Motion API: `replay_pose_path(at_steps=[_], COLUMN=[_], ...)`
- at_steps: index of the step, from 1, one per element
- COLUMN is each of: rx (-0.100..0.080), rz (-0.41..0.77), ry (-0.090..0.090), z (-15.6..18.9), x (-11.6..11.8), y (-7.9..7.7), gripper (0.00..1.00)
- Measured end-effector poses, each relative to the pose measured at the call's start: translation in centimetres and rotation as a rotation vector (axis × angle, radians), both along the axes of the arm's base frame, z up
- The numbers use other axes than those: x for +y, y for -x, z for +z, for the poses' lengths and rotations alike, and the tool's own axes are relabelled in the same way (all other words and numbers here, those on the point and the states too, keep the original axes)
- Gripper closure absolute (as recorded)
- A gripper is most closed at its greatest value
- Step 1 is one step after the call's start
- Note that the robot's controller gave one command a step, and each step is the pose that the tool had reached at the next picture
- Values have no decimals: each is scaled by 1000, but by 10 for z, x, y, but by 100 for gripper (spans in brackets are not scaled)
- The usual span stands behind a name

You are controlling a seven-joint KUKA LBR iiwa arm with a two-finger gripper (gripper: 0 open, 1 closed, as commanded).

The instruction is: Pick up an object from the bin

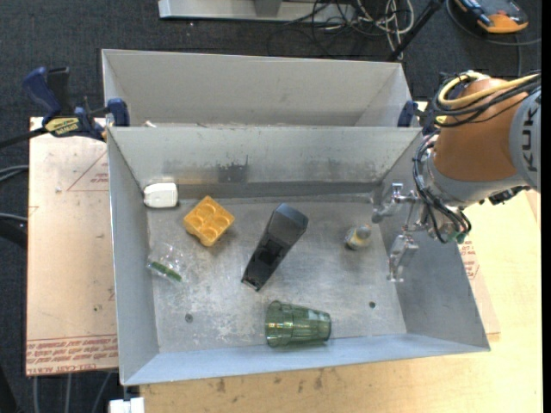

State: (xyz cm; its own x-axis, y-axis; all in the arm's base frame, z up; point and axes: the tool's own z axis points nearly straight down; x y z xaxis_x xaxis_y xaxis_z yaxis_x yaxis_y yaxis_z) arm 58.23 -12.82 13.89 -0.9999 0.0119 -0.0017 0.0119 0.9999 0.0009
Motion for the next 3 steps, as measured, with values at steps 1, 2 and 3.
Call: replay_pose_path(at_steps=[1,2,3], rx=[-4,-1,-1], rz=[43,39,39], ry=[2,0,0], z=[-15,-45,-45], x=[16,20,20], y=[-33,-30,-30], gripper=[0,100,100])
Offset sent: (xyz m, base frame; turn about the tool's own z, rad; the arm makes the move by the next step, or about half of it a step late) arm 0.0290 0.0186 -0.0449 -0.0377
